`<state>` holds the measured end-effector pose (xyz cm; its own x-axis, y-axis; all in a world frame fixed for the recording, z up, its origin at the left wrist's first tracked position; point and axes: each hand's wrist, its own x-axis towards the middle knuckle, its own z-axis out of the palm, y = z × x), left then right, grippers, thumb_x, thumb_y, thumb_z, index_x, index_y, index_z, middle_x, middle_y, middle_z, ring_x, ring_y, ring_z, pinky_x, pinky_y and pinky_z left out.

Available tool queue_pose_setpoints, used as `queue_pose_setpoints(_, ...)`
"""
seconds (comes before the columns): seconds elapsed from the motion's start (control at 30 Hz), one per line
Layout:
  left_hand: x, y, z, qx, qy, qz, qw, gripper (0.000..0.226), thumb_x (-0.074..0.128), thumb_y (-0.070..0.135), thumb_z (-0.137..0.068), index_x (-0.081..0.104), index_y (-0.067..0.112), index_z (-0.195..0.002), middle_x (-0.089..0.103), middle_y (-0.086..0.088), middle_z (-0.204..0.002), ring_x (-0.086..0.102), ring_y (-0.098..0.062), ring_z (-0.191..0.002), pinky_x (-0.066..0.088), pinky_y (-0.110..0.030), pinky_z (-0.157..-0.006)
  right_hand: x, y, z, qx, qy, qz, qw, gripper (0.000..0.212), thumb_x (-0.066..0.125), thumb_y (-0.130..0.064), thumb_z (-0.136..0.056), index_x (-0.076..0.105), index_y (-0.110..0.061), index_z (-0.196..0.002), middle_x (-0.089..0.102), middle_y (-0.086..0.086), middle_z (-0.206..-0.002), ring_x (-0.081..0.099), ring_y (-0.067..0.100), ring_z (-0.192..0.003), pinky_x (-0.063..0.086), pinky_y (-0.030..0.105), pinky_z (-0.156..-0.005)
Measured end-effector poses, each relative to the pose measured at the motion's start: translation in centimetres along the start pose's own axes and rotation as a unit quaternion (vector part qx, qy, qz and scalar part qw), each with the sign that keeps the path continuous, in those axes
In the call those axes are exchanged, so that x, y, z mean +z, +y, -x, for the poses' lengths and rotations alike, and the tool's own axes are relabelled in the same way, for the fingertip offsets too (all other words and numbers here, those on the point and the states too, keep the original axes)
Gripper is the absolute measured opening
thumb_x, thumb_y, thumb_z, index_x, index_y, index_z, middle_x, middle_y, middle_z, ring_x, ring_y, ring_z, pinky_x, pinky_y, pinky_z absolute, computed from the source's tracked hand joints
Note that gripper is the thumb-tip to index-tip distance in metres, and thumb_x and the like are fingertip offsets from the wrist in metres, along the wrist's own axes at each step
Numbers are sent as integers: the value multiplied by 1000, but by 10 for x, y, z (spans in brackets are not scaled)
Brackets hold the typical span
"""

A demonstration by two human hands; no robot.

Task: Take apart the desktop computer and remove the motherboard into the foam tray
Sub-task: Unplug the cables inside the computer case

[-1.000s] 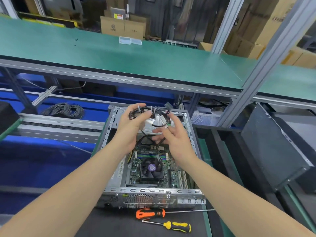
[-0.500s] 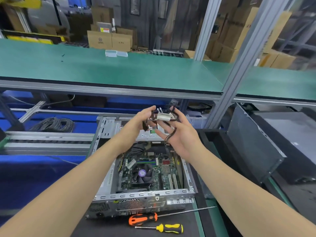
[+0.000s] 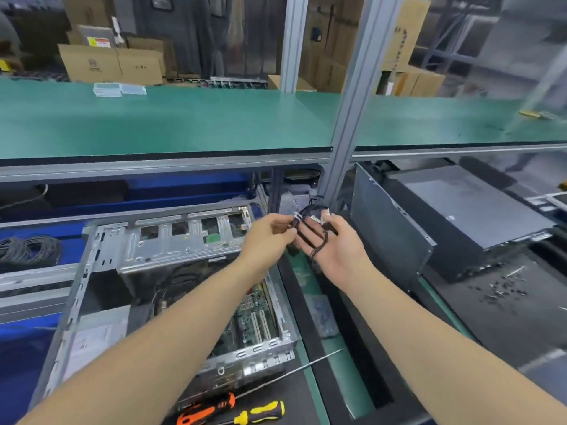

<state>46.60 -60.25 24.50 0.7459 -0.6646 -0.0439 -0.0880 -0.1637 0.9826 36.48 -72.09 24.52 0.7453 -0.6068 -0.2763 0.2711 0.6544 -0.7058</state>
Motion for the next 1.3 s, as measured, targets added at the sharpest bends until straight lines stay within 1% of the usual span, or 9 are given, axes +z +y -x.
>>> queue_pose_setpoints(0.17,68,-1,-30,-80,-8,-23,997,20,70,16,-92,72,23,-110,72,4,-106,66,-17,-102,54,-34,-95,-56,-34,-28,-9,56,185,981,43,49,-6,-103,63,-37,-130,78,4,-116,73,24,-113,55,46,-97)
queue_pose_setpoints(0.3,118,-2,-59,-181,-27,71,980,12,58,12,-97,69,13,-100,63,-8,-97,57,-24,-87,53,-36,-84,-97,-55,-56,-6,94,269,958,46,49,-13,-107,65,-55,-113,78,-6,-115,74,19,-110,58,41,-83)
queue_pose_setpoints(0.43,162,-15,-85,-229,-46,120,965,25,43,16,-104,53,27,-84,52,-2,-83,45,-20,-70,45,-31,-65,-139,-58,-94,-28,111,354,928,42,48,-14,-106,53,-46,-132,70,-1,-125,69,25,-113,60,44,-80)
queue_pose_setpoints(0.53,188,-34,-103,-272,-59,151,949,20,49,26,-104,62,27,-88,61,-2,-91,54,-22,-83,52,-35,-83,-170,-47,-121,-48,123,413,901,33,51,-15,-104,48,-39,-126,67,5,-122,66,38,-110,59,60,-90)
queue_pose_setpoints(0.63,205,-58,-122,-299,-64,192,932,24,49,28,-104,65,24,-87,64,-6,-91,57,-24,-83,49,-30,-76,-193,-33,-147,-59,139,476,866,29,54,-20,-102,52,-43,-120,67,1,-119,66,24,-102,60,49,-84)
queue_pose_setpoints(0.83,225,-95,-145,-332,-82,271,900,44,35,39,-111,45,19,-150,54,1,-145,48,-19,-138,24,-38,-124,-224,-2,-187,41,98,485,868,47,46,-23,-108,46,-32,-155,55,-10,-140,53,16,-125,45,32,-100)
queue_pose_setpoints(0.93,231,-94,-149,-341,-83,233,907,20,37,36,-111,48,29,-125,57,9,-118,55,-9,-107,32,-32,-111,-233,5,-192,82,100,470,873,47,41,-23,-110,46,-32,-156,53,-3,-153,52,21,-133,44,39,-111)
queue_pose_setpoints(1.13,222,-93,-150,-317,13,77,945,16,52,20,-97,67,14,-99,67,-9,-112,67,-25,-101,62,-43,-88,-228,1,-181,59,115,537,834,67,47,-18,-108,16,-25,-167,32,4,-167,38,27,-148,35,40,-118)
queue_pose_setpoints(1.3,193,-63,-131,-252,24,-38,967,20,59,22,-92,73,9,-96,75,-12,-105,72,-32,-99,62,-47,-87,-181,-3,-149,-84,165,602,777,53,52,-9,-103,45,-18,-154,42,4,-160,43,27,-145,33,46,-122)
